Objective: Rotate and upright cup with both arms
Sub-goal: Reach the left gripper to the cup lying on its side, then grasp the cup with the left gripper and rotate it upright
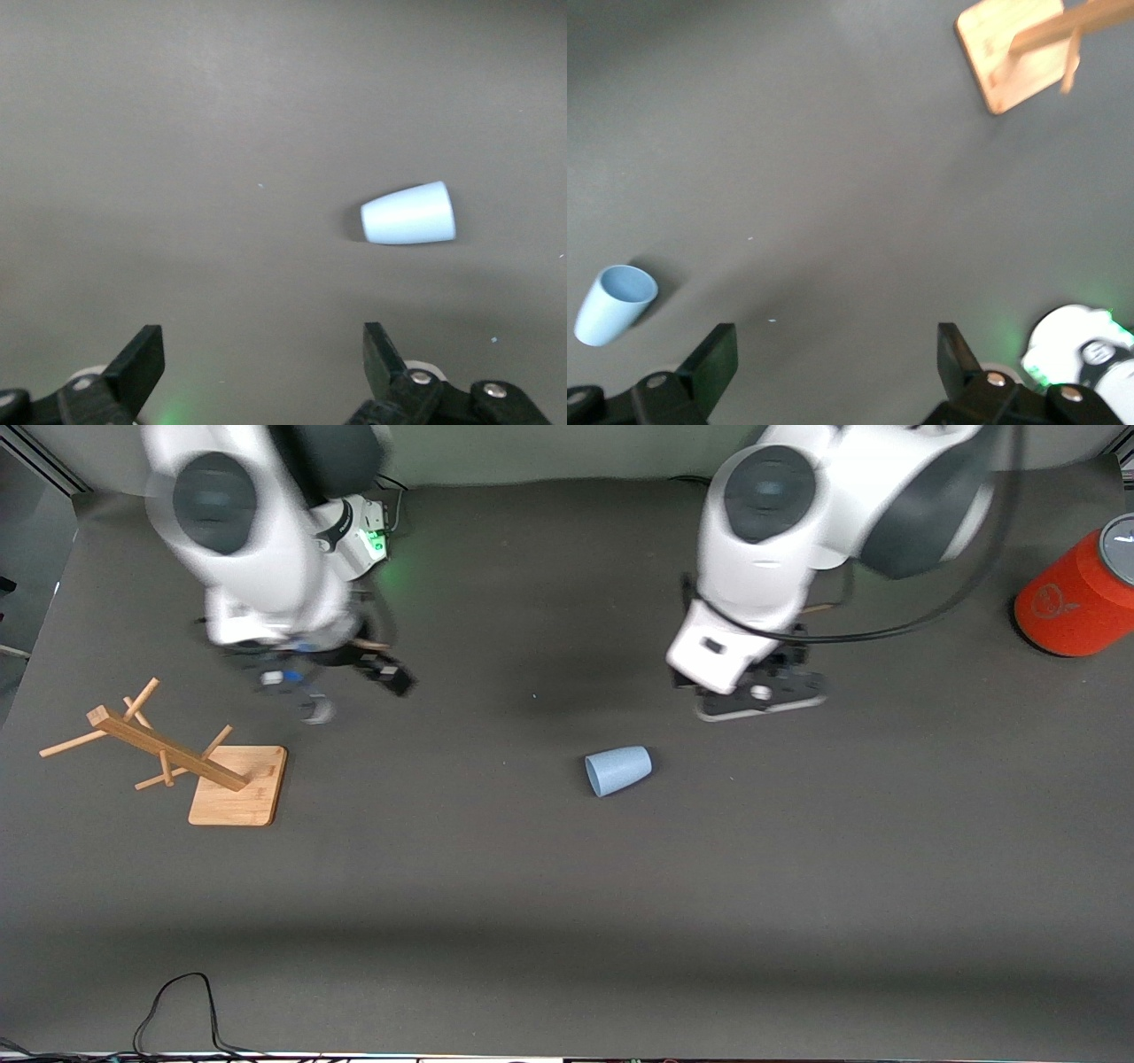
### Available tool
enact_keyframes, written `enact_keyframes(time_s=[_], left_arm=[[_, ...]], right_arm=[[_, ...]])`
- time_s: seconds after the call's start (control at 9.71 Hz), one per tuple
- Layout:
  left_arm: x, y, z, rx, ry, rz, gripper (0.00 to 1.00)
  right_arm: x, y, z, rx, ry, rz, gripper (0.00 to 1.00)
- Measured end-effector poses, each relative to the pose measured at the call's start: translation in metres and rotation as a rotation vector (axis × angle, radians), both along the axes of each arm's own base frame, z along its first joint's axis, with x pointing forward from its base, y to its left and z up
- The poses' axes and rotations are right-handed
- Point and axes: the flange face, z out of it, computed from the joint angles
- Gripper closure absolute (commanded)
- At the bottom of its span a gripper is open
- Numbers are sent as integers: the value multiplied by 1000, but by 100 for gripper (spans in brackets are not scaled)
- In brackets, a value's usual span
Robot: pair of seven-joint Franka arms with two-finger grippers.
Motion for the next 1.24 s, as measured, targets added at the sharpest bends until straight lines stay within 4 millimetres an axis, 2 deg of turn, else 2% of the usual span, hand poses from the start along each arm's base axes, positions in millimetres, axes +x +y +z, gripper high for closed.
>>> enact_keyframes(time_s=[0.1, 0.31, 0.41, 0.62, 0.82, 0.93, 1.24], left_arm=[[-1, -25, -19, 14, -29, 23, 0], [6, -64, -83, 48, -85, 55, 0], [16, -73, -117, 49, -98, 73, 0], [46, -69, -171, 30, -129, 111, 0], [70, -61, -213, 12, -159, 134, 0], [73, -63, -233, 3, -164, 151, 0], [69, -85, -274, -58, -193, 168, 0]], right_arm=[[6, -39, 7, 26, 3, 43, 0], [17, -109, 13, 75, 6, 124, 0], [22, -141, 15, 99, 5, 158, 0], [25, -188, 16, 137, -1, 213, 0], [25, -218, 19, 165, -10, 257, 0], [25, -228, 19, 170, -13, 273, 0], [25, -244, 15, 155, -48, 301, 0]])
